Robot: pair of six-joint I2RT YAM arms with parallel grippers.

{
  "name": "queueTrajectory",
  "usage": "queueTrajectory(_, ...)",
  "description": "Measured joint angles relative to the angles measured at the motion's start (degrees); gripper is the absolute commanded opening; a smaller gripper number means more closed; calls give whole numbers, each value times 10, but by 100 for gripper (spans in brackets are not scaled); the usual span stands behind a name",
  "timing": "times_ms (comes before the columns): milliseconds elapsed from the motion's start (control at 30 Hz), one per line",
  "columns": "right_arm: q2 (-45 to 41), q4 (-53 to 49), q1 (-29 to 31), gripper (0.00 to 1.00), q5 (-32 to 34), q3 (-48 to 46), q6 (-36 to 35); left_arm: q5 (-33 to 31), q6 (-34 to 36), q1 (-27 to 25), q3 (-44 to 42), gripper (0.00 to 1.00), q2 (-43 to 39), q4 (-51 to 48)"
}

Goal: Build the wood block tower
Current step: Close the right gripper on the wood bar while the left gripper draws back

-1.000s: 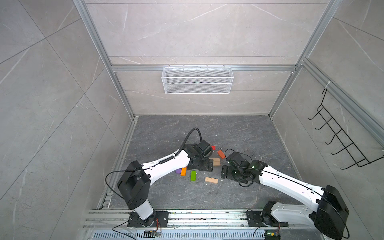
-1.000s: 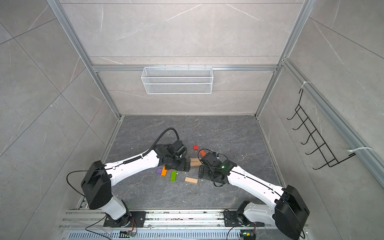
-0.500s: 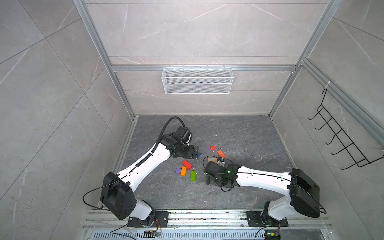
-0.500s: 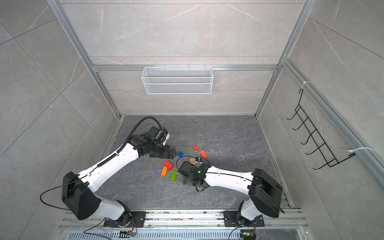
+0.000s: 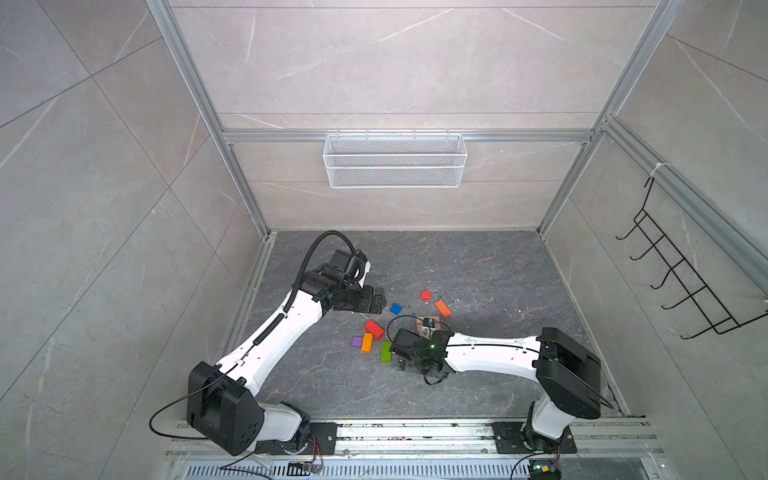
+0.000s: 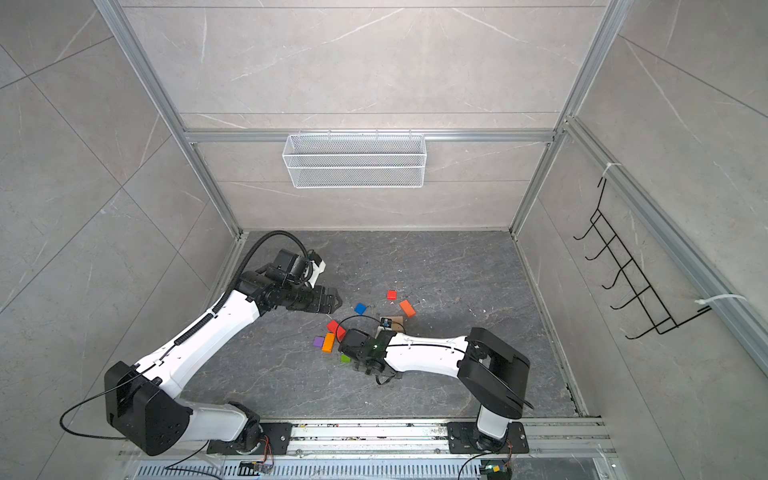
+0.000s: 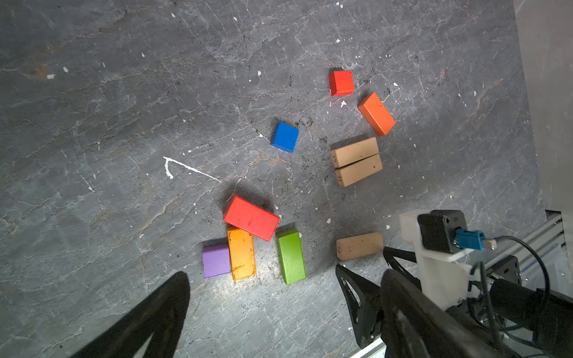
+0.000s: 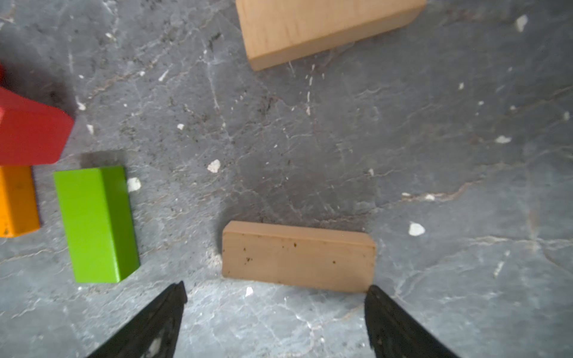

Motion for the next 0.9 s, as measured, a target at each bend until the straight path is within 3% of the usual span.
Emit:
queueTrajectory(533, 44, -17, 0, 95, 19, 27, -2, 13, 38, 0, 36, 98, -16, -20)
queueTrajectory(900, 44, -16, -12, 87, 17, 27, -12, 13, 37, 8, 6, 98, -17, -9)
